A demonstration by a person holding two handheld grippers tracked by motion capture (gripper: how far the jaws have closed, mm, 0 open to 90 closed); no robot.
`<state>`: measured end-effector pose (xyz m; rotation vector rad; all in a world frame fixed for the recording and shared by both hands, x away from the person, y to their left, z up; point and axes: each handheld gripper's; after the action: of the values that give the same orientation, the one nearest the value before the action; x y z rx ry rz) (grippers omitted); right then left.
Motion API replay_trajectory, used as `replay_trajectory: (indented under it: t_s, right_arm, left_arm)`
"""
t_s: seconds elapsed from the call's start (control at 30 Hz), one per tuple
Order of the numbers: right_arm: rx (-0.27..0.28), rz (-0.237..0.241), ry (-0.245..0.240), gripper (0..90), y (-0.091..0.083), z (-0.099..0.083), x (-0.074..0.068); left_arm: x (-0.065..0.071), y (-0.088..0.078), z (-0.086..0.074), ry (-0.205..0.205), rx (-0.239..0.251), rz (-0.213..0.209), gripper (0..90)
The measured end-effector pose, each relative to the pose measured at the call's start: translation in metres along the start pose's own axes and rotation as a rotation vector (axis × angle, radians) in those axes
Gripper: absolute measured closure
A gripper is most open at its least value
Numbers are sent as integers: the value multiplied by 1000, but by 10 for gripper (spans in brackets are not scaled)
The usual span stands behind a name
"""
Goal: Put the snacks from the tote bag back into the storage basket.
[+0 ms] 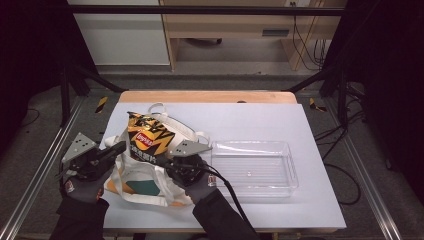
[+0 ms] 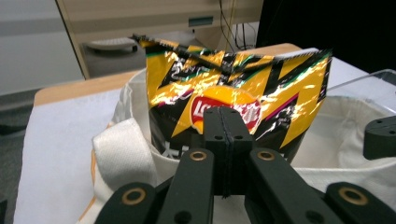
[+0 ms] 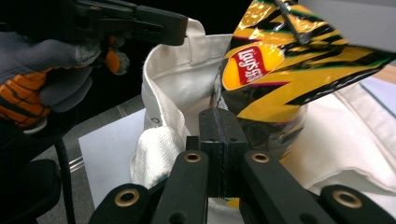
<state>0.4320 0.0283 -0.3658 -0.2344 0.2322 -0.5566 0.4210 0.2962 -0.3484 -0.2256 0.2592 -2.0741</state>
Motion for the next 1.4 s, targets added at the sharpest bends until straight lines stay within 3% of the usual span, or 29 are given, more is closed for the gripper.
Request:
replay_trajectory:
  t_s: [0.37, 0.6, 0.83, 1.07, 1.4]
  right_arm:
    - [3, -5, -1, 900, -4, -9, -1]
    - [5, -35, 7, 900, -11, -16, 5]
    - [-3, -62, 21, 900, -11, -26, 9]
    - [-6, -71, 21, 900, -9, -36, 8]
    - [-16, -77, 26, 900, -5, -48, 6]
  left_arm:
    - [-4, -8, -16, 7, -58, -1, 896]
    - [-7, -14, -28, -8, -77, 0, 896]
    - [-6, -16, -37, 2, -90, 5, 896]
    - [-9, -15, -44, -8, -108, 17, 896]
    - [-18, -9, -61, -16, -173, 43, 896]
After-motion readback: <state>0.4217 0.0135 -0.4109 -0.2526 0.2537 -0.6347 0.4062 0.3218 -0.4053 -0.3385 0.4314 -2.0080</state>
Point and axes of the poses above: each handheld gripper's, and its own axes: y roughly forward along the jaws, z roughly out of its top, x roughly to its right, and after that the axes turned 6 degrees about x, right-handed
